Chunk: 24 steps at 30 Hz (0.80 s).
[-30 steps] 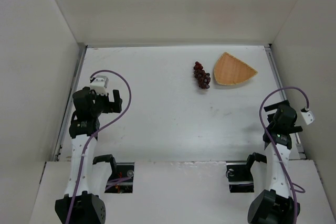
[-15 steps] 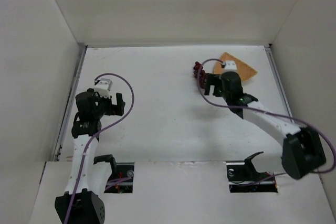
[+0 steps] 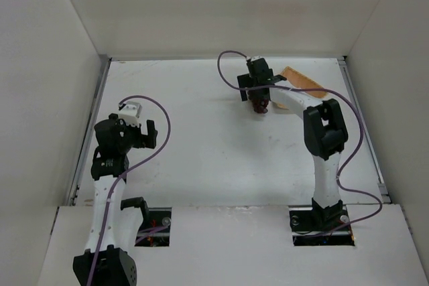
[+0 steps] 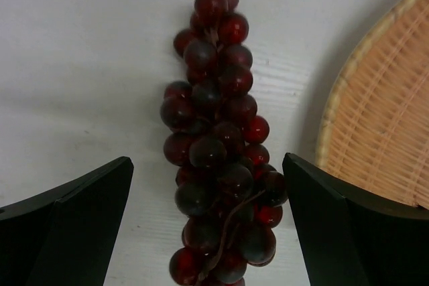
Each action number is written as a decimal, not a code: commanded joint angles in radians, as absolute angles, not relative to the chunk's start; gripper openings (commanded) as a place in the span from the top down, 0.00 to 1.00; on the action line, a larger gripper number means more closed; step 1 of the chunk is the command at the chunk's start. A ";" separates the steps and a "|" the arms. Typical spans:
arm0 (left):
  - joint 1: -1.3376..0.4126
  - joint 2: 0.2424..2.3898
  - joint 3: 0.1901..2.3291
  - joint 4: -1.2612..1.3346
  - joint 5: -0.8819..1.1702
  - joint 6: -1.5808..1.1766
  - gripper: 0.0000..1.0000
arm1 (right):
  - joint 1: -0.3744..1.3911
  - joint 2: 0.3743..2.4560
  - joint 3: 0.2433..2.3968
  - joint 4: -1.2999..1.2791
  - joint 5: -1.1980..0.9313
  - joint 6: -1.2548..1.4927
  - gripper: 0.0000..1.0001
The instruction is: Place and organize the fake fruits in the fruit bowl
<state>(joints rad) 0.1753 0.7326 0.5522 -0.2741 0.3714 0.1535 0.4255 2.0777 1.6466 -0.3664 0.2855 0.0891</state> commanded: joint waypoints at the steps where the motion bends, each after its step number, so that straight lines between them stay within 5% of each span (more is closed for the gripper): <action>1: 0.189 0.718 0.549 -0.235 0.388 0.163 0.00 | 0.413 2.100 1.703 -0.512 0.316 0.063 0.00; 5: 0.196 0.724 0.554 -0.235 0.388 0.158 0.00 | 0.416 2.109 1.686 -0.532 0.295 0.037 0.03; 9: 0.197 0.735 0.560 -0.232 0.388 0.158 0.00 | 0.416 2.082 1.677 -0.514 0.218 0.031 0.41; 11: 0.197 0.735 0.561 -0.232 0.388 0.161 0.00 | 0.416 2.051 1.677 -0.500 0.203 0.052 0.76; 13: 0.202 0.733 0.561 -0.232 0.387 0.170 0.00 | 0.409 2.010 1.664 -0.476 0.196 0.092 0.92; 24: 0.217 0.735 0.561 -0.221 0.387 0.161 0.00 | 0.145 1.815 1.522 -0.268 0.284 0.347 1.00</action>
<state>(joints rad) 0.2077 0.7364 0.5522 -0.2726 0.3714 0.1577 0.1936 1.8160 1.5246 -0.3634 0.2153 0.2714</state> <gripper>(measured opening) 0.997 0.226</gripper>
